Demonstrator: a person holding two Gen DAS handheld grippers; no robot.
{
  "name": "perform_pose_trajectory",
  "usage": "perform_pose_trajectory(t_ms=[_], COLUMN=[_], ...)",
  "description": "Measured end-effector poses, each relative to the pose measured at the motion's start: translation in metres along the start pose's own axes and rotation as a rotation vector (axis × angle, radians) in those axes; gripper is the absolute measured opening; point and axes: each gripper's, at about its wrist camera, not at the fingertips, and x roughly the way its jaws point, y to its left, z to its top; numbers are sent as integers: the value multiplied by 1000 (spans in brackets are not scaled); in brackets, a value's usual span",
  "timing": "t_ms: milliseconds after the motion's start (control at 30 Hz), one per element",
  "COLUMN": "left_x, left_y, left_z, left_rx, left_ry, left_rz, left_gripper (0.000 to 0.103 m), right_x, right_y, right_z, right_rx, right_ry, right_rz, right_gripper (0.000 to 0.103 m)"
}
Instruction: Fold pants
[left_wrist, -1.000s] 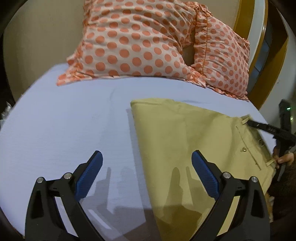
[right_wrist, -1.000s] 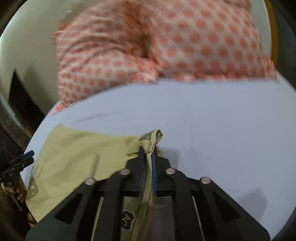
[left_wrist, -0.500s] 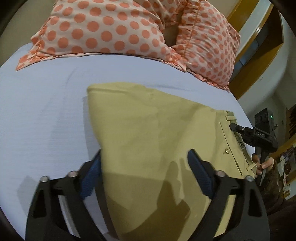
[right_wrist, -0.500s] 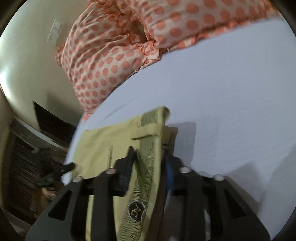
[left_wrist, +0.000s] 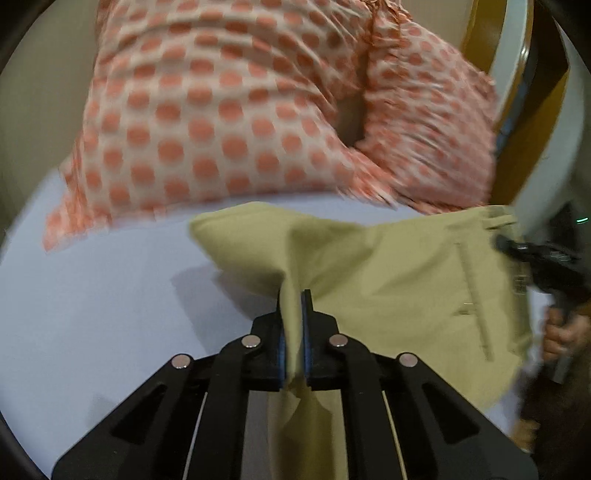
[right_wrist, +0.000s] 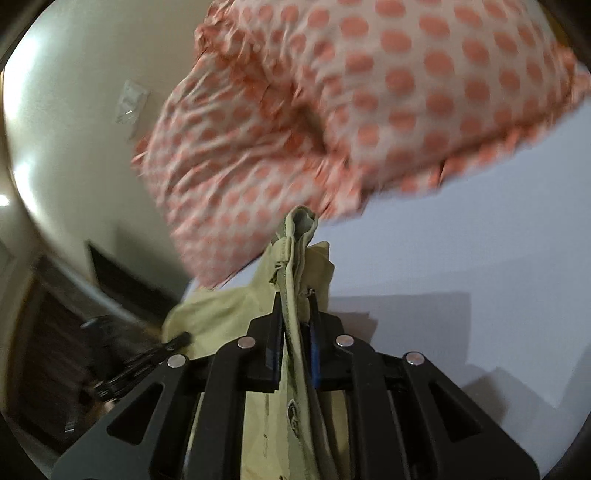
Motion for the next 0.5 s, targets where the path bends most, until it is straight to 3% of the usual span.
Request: perform_pose_trajectory(t_ms=[67, 133, 200, 233, 267, 400, 433, 500], left_x=[29, 36, 20, 5, -5, -28, -23, -1], left_y=[-7, -2, 6, 9, 9, -11, -19, -26], left_z=[9, 6, -5, -14, -19, -41, -48, -53], left_rx=[75, 89, 59, 41, 30, -3, -7, -37], left_ry=[20, 57, 29, 5, -8, -17, 17, 106], left_rz=[236, 350, 305, 259, 216, -51, -111, -157], left_gripper=[16, 18, 34, 37, 40, 66, 68, 70], right_x=[17, 18, 1, -7, -13, -2, 6, 22], right_y=[-6, -13, -14, -13, -9, 11, 11, 5], right_z=[8, 5, -7, -13, -19, -42, -46, -52], right_rx=[-40, -52, -61, -64, -68, -76, -61, -20], right_ry=[17, 56, 26, 13, 13, 121, 152, 189], right_rz=[-173, -325, -292, -256, -212, -82, -80, -115], right_gripper=[19, 19, 29, 51, 63, 65, 72, 76])
